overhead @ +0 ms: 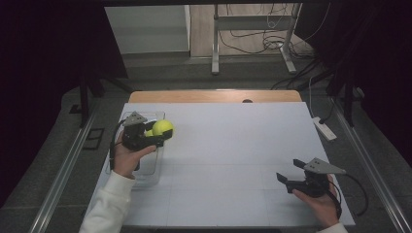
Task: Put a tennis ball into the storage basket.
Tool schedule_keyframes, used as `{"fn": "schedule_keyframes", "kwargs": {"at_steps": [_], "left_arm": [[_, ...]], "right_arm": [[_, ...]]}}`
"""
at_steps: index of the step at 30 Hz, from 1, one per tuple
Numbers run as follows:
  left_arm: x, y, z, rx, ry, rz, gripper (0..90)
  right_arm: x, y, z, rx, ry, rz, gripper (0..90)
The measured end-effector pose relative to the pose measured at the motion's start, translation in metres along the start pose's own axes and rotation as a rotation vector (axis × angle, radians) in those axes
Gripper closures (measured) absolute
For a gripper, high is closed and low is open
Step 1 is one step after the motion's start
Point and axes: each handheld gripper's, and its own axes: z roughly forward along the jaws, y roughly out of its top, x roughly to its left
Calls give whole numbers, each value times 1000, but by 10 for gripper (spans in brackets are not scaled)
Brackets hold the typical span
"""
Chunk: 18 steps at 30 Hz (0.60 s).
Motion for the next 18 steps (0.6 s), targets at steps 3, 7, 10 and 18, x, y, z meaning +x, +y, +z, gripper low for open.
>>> {"fn": "schedule_keyframes", "kwargs": {"at_steps": [3, 7, 10, 18], "left_arm": [[0, 0, -1, 3, 17, 8, 271], [2, -1, -1, 4, 18, 5, 271], [4, -1, -1, 4, 22, 2, 271], [6, -1, -7, -9, 28, -3, 271]], "right_arm": [[0, 0, 0, 0, 1, 0, 151], [0, 0, 1, 2, 1, 0, 150], [-1, 0, 0, 1, 0, 1, 151], [0, 0, 0, 1, -2, -2, 151]]}}
